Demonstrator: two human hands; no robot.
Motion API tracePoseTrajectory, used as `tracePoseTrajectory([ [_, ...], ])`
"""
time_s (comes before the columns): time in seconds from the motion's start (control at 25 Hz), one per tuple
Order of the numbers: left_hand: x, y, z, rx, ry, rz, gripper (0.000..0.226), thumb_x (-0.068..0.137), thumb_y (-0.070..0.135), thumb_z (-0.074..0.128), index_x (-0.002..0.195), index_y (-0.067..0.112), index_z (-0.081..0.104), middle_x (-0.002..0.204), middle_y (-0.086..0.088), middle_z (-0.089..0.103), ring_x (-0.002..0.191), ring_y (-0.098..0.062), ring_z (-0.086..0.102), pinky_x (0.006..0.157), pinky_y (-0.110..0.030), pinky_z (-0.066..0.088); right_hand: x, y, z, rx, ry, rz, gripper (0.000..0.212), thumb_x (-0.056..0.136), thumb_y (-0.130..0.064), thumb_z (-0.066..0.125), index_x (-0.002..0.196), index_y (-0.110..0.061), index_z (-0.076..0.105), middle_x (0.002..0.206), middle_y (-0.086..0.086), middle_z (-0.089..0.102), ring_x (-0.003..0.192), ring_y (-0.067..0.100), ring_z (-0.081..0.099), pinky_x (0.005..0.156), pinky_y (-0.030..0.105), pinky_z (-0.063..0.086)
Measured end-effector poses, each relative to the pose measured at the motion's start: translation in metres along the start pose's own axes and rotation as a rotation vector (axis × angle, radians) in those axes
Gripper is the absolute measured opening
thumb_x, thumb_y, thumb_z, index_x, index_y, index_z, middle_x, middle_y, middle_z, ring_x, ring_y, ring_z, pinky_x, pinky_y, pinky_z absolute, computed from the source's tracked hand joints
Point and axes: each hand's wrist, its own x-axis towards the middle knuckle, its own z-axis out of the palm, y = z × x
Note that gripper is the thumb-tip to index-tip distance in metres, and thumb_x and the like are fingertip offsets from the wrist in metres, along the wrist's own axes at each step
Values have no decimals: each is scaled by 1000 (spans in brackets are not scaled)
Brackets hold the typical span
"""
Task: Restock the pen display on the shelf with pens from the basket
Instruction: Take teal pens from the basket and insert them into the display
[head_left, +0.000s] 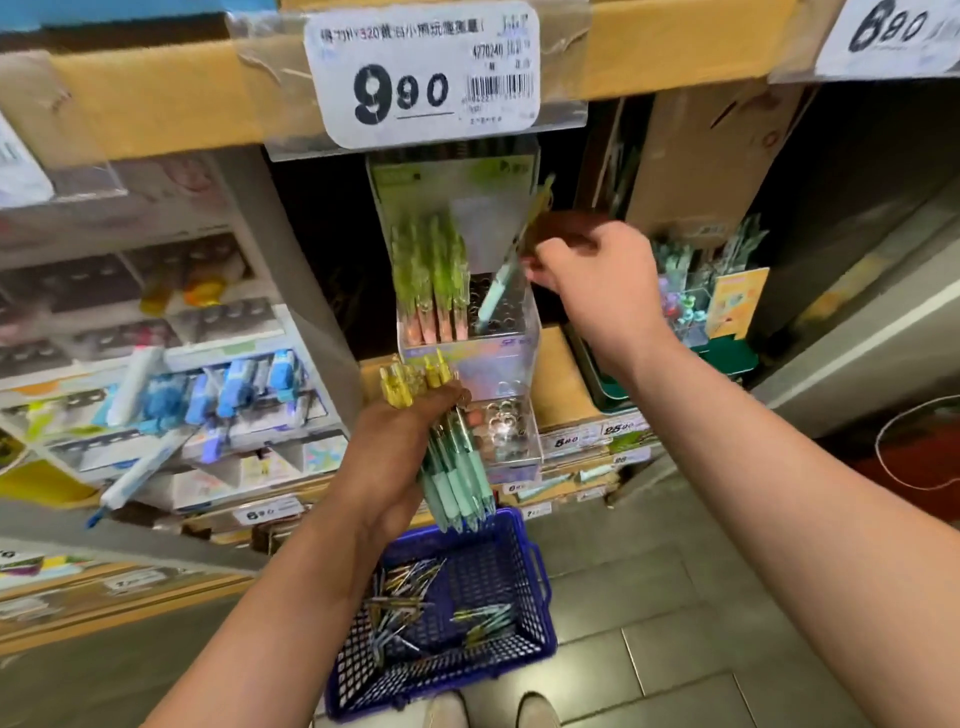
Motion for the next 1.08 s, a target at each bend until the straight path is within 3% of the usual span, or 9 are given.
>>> tracePoseTrajectory([
  [0.08, 5, -1, 1, -10, -5, -13, 21, 96, 14, 67, 109, -2, 69, 86, -16, 76, 77, -21, 75, 60, -29, 59, 16, -1, 10, -39, 57, -80, 25, 76, -11, 62, 95, -15, 79, 89, 3, 79, 90, 25, 75, 88, 49, 59],
  [0.2, 9, -3, 2, -2, -12, -26, 26, 94, 17, 70, 114, -1, 69, 98, -19, 76, 76, -20, 75, 60, -29, 58, 26, 2, 24, 28, 69, -162, 18, 83, -3, 68, 96, -13, 76, 90, 6, 78, 88, 24, 75, 86, 48, 59],
  [0.44, 12, -12, 4, -20, -13, -17, 22, 94, 15, 69, 112, 1, 70, 92, -10, 77, 80, -18, 77, 60, -29, 58, 26, 11, 31, -100, 44, -282, 16, 89, -10, 73, 104, -10, 76, 95, 5, 77, 90, 16, 74, 86, 35, 58],
  [0.68, 10, -9, 5, -3, -31, -18, 25, 94, 17, 70, 116, 4, 70, 97, -14, 76, 75, -20, 74, 62, -30, 58, 31, 13, 41, -408, -73, -372, 14, 89, -16, 71, 99, -15, 80, 94, 1, 78, 85, 13, 71, 83, 25, 55],
  [0.8, 11, -7, 7, 3, -36, -3, 17, 94, 18, 70, 110, 11, 72, 96, -12, 78, 74, -19, 74, 61, -30, 58, 32, 14, 43, -546, -79, -404, 14, 89, -20, 68, 95, -21, 81, 94, -2, 78, 85, 13, 71, 71, 15, 47],
  [0.88, 12, -8, 8, 14, -48, 7, 13, 94, 19, 71, 105, 13, 73, 97, -10, 79, 75, -18, 75, 61, -30, 58, 31, 12, 42, -617, -98, -369, 18, 88, -18, 65, 95, -22, 80, 95, -2, 78, 86, 15, 71, 69, 16, 44],
  [0.96, 13, -8, 9, 14, -61, 25, 14, 93, 19, 72, 106, 14, 74, 98, -9, 79, 81, -19, 76, 64, -31, 59, 23, 9, 37, -548, -111, -226, 19, 86, -14, 65, 96, -20, 80, 92, -1, 78, 84, 14, 72, 73, 20, 52],
  [1.08, 15, -8, 11, 5, -97, 62, 23, 93, 19, 71, 115, 12, 73, 105, -8, 78, 91, -20, 76, 71, -33, 61, -2, 10, 21, -390, -172, -40, 13, 87, -25, 71, 77, -18, 76, 66, -5, 74, 63, 0, 67, 62, 22, 51],
])
